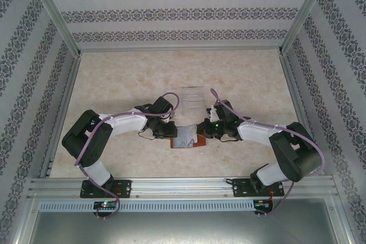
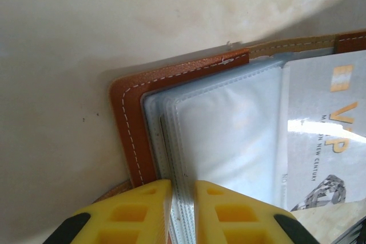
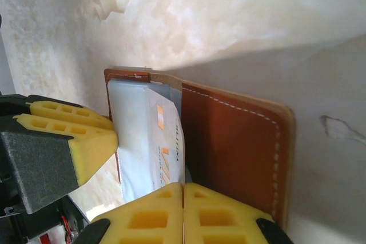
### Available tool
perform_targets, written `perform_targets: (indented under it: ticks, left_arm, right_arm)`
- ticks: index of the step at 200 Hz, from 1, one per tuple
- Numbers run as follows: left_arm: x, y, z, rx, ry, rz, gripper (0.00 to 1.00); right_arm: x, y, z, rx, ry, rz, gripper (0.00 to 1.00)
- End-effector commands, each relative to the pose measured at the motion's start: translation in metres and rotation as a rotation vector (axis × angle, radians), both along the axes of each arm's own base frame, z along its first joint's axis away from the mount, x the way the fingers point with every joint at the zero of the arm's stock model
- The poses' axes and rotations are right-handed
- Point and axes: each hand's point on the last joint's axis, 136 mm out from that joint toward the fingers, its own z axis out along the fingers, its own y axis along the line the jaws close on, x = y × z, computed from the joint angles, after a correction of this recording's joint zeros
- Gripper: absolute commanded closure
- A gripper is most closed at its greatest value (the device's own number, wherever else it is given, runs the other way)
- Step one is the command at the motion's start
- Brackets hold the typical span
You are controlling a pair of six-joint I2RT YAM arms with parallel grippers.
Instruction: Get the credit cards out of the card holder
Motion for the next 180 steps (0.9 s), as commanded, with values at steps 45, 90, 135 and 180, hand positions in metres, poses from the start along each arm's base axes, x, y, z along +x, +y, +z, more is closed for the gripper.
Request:
perform_targets:
  ticks: [45,90,135,180]
  left_arm:
    - [-0.0322,0.0345,-0.0330,0.171,0.120,-0.005,0.81]
    - [-0.0322,0.0341,-0.0334,0.168,0.121,-0.005,0.81]
    - [-0.0325,0.0342,-0.0333,0.168,0.122,-0.005,0.81]
    - [-0.0319,0.0330,-0.0326,0.165,0.120,-0.006,0.81]
  right_arm:
    - [-0.0072,-0.0148,-0.0079,-0.055,0.013,0.002,0.91]
    - [-0.0055,-0.0160,-0.0057,-0.052,0.004,-0.002,0.91]
    - [-0.0035,-0.0138,-0.0030,-0.041,-0.002,0.003,0.90]
    - [-0.0019,-0.0111,0.0004,-0.032,-0.003,0.003,0.88]
